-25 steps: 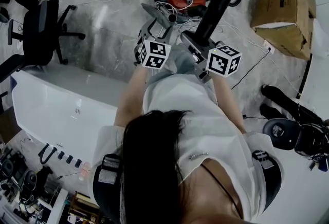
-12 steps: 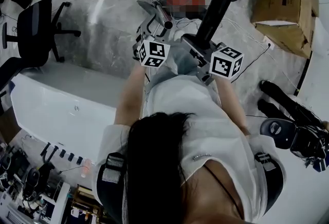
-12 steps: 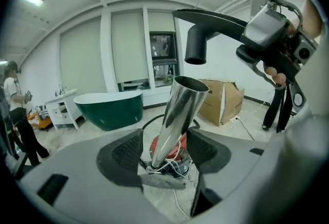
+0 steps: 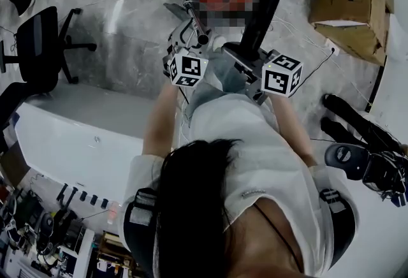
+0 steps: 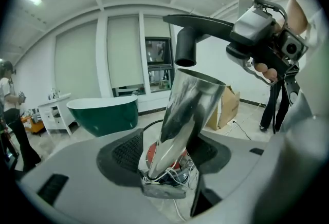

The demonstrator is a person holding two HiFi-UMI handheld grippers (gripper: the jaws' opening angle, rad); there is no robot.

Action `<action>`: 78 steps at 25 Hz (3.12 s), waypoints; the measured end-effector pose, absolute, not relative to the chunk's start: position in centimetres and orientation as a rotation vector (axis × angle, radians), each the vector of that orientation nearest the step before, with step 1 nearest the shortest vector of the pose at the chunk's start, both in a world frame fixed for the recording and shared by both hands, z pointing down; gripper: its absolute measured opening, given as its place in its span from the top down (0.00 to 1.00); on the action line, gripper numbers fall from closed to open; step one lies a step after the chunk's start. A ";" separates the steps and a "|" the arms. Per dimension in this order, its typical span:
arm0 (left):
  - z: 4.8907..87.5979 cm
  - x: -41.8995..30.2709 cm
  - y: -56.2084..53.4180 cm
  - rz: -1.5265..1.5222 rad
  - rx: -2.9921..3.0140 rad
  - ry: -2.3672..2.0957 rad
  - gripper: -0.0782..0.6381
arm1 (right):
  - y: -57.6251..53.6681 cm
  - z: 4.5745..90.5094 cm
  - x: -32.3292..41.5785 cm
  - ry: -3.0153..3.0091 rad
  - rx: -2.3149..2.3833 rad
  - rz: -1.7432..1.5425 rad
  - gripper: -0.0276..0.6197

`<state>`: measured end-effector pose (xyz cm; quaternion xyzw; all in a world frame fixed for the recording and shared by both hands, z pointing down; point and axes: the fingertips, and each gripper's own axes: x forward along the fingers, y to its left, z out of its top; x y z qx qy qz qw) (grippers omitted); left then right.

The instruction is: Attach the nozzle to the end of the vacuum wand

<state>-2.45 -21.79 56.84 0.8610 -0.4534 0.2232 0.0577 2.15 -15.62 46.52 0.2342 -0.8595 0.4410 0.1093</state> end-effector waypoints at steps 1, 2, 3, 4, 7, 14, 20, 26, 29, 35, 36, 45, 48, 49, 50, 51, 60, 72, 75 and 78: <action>56.9 -2.3 -22.0 0.682 2.621 -1.371 0.54 | -15.7 46.4 2.2 -2.530 0.681 1.296 0.88; 56.9 -2.1 -22.2 0.689 2.632 -1.366 0.54 | -15.8 46.4 2.3 -2.532 0.676 1.292 0.88; 56.9 -2.0 -22.4 0.696 2.645 -1.361 0.54 | -16.0 46.4 2.4 -2.532 0.673 1.288 0.88; 56.9 -1.8 -22.5 0.702 2.657 -1.355 0.54 | -16.0 46.4 2.6 -2.532 0.670 1.285 0.88; 57.1 -1.3 -22.9 0.692 2.671 -1.339 0.54 | -16.0 46.6 2.8 -2.528 0.671 1.286 0.88; 57.6 -1.0 -23.5 0.731 2.722 -1.325 0.56 | -16.1 46.0 1.9 -2.564 0.608 1.301 0.88; 58.0 -0.7 -23.3 0.741 2.735 -1.335 0.70 | -15.3 46.0 1.2 -2.556 0.555 1.293 0.88; 57.8 -0.8 -23.6 0.677 2.744 -1.364 0.71 | -15.0 46.6 1.4 -2.528 0.541 1.300 0.88; 57.7 -0.9 -23.5 0.681 2.744 -1.368 0.72 | -14.7 46.8 1.3 -2.521 0.528 1.302 0.88; 57.7 -0.6 -23.8 0.686 2.733 -1.366 0.72 | -14.5 46.3 0.8 -2.541 0.465 1.324 0.88; 57.8 -0.6 -23.8 0.687 2.732 -1.367 0.72 | -14.4 46.3 0.6 -2.545 0.449 1.326 0.88; 57.7 0.8 -24.1 0.697 2.783 -1.328 0.72 | -12.6 45.5 -0.1 -2.546 0.258 1.387 0.88; 57.8 1.2 -24.2 0.709 2.798 -1.302 0.72 | -12.3 45.9 0.0 -2.524 0.242 1.390 0.88; 57.8 1.3 -24.3 0.713 2.803 -1.292 0.72 | -12.2 46.1 0.0 -2.516 0.240 1.390 0.88; 57.7 1.4 -24.5 0.717 2.809 -1.283 0.72 | -12.1 46.3 0.1 -2.508 0.240 1.389 0.88; 57.7 1.5 -24.6 0.722 2.815 -1.272 0.72 | -12.1 46.5 0.2 -2.501 0.240 1.390 0.88; 57.9 3.2 -24.6 0.775 2.866 -1.172 0.72 | -12.2 47.2 1.0 -2.456 0.250 1.378 0.88; 58.2 3.4 -24.2 0.813 2.899 -1.071 0.72 | -11.3 48.0 1.2 -2.364 0.226 1.294 0.88; 58.3 3.5 -24.2 0.802 2.896 -1.050 0.72 | -11.2 48.2 1.2 -2.352 0.235 1.254 0.88; 58.5 3.3 -24.1 0.815 2.890 -1.026 0.72 | -11.0 48.3 0.9 -2.342 0.234 1.230 0.88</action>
